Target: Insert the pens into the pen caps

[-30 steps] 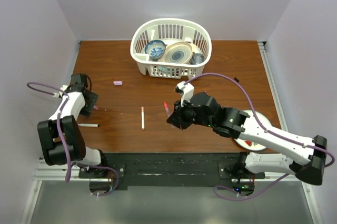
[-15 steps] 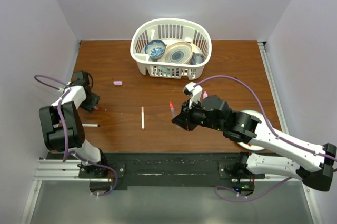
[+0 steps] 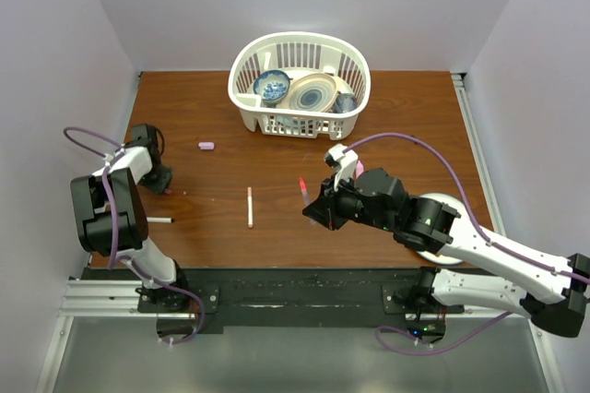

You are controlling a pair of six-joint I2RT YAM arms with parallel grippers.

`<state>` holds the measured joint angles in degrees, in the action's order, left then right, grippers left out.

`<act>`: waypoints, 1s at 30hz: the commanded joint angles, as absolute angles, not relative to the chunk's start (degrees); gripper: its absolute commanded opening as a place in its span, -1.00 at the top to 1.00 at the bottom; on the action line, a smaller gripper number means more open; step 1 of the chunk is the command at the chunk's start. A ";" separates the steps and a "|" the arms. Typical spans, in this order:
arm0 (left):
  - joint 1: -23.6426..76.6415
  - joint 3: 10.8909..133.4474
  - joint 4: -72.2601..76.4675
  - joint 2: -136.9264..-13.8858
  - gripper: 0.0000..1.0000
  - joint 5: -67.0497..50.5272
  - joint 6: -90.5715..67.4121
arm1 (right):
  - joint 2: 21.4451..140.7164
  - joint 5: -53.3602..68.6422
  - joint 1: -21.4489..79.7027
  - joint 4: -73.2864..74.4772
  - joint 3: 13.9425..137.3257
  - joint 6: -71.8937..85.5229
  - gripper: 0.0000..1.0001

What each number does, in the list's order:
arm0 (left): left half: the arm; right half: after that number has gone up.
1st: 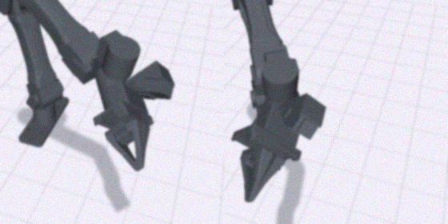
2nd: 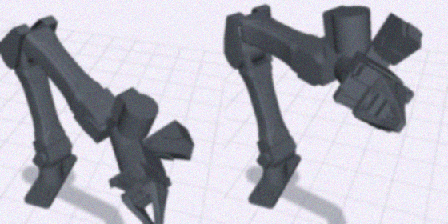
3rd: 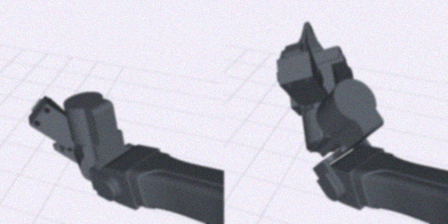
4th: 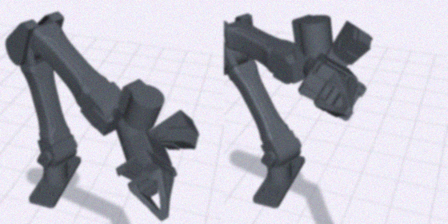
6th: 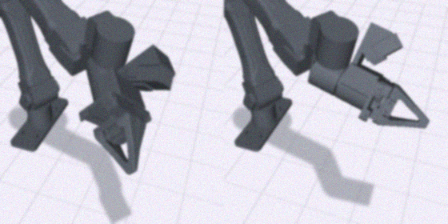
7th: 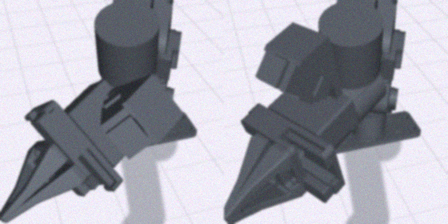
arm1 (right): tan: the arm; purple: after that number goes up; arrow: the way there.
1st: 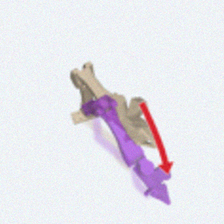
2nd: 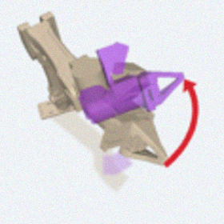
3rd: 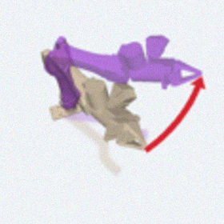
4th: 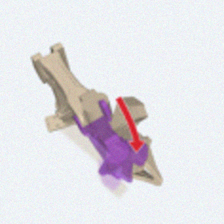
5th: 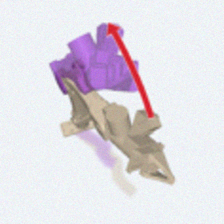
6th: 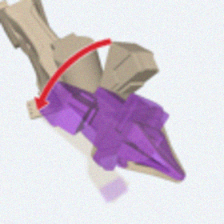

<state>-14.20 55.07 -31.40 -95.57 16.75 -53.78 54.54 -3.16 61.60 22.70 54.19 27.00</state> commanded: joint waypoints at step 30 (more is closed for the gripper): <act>15.89 35.52 6.38 -57.85 1.00 -26.89 -47.19 | 56.16 3.87 61.79 -13.34 32.09 42.97 1.00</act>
<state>11.20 39.92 -9.91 -64.20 -15.20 -43.03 54.92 1.23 61.60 1.34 35.64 38.11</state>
